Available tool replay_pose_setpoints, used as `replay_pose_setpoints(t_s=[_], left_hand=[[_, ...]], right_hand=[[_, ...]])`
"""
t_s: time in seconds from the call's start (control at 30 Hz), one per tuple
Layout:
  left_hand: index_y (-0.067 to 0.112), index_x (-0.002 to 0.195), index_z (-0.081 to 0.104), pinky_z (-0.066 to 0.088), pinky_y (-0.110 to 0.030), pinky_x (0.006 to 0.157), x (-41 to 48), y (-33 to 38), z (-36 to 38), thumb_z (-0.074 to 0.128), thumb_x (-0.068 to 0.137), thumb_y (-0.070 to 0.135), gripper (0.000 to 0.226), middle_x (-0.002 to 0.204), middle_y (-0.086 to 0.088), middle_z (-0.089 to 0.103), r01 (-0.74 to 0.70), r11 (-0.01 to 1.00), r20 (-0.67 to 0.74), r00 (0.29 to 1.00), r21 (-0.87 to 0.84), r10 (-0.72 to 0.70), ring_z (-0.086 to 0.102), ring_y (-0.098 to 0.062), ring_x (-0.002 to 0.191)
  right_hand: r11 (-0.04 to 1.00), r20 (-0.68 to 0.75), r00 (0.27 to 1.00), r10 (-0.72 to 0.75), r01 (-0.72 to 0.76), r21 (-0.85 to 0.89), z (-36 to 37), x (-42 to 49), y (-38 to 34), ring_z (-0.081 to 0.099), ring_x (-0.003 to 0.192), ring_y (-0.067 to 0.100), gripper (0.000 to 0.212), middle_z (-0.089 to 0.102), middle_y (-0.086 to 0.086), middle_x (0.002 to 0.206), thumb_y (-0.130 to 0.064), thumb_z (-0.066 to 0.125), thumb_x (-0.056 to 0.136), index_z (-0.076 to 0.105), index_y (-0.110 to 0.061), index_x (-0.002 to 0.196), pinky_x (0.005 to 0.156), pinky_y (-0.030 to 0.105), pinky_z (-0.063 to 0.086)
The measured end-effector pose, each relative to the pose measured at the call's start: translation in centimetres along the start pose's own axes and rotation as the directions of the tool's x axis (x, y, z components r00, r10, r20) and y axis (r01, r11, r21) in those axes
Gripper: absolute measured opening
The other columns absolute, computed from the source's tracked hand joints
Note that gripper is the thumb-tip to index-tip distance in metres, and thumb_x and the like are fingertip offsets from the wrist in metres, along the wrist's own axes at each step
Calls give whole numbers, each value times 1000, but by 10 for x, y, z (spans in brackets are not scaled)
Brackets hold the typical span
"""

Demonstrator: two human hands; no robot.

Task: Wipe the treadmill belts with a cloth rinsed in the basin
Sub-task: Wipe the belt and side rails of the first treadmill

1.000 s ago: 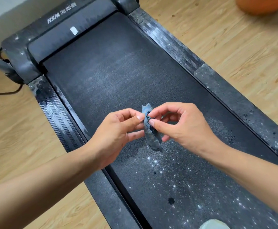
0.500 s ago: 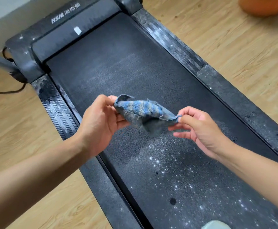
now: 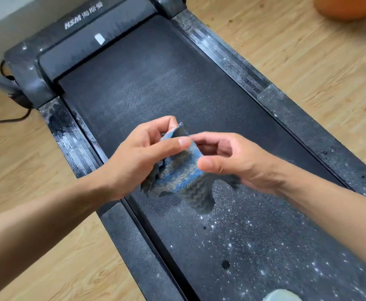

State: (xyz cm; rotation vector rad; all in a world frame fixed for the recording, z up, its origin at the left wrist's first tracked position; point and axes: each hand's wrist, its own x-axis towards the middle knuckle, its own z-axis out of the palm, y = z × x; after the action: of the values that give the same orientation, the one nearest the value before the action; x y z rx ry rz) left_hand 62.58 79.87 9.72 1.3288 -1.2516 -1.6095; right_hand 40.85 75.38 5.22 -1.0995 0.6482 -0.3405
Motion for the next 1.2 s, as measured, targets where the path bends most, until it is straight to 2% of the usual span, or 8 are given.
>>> replay_pose_setpoints(t_s=[0.1,0.3,0.47,0.63,0.73,0.9,1.03,1.2], left_hand=[[21,76,47,35,-28,56,2,2,-4,58,97,19,24,71,-3,45,-23,1000,15,1000,20,23,40,-13,62],[22,90,59,40,-39,70,11,-16,-12,64,99,35,16,82,-10,62,66,992,-86,995,108,-57,51,-23,75],[9,114,61,57,-40,77,16,-59,-18,64,102,3,14,105,-10,80,342,939,-239,910,-23,-338,67,-26,85],[12,139,59,50,-42,113,-8,-89,-10,66,89,-18,58,137,-4,69,413,905,206,882,97,-425,64,-23,129],[9,149,51,42,-34,118,-15,-80,6,69,88,-6,65,152,-5,58,388,898,341,889,-207,-305,52,-21,144],[-6,137,57,47,-32,115,-1,-75,11,75,93,19,53,137,-13,69,318,832,31,939,-454,-342,62,-25,131],[11,107,59,57,-29,92,4,-76,8,74,91,17,22,113,-15,71,182,906,-168,950,-382,-261,65,-23,104],[16,109,49,47,-45,91,2,-73,4,80,86,20,39,96,-14,80,94,982,-327,934,-165,-144,71,-27,86]], right_hand=[[993,32,996,79,-81,82,8,-3,0,70,113,23,45,74,15,125,-13,73,87,66,-5,131,95,32,56],[946,37,946,323,-324,24,11,-12,11,68,93,34,33,74,28,112,-24,81,89,74,-2,113,88,59,57],[916,-50,932,359,-342,210,9,-14,11,74,95,30,36,76,21,116,-18,75,90,72,-6,123,84,46,62],[894,-124,940,317,-253,370,-2,-17,12,73,96,34,38,73,27,119,-16,77,89,71,-4,125,92,55,57],[877,-160,935,317,-225,424,-6,-17,13,73,93,32,41,71,28,122,-13,71,90,68,0,128,82,47,61],[904,-215,929,302,-208,373,-15,-17,16,66,111,41,42,71,27,126,-11,70,90,69,-4,131,104,63,47],[938,-353,885,303,-212,273,-29,-18,20,73,102,37,36,75,25,117,-11,75,89,70,-1,124,95,54,59],[987,-581,803,136,-61,147,-33,-18,28,76,89,33,46,79,22,102,-14,82,78,64,-10,120,88,47,62]])
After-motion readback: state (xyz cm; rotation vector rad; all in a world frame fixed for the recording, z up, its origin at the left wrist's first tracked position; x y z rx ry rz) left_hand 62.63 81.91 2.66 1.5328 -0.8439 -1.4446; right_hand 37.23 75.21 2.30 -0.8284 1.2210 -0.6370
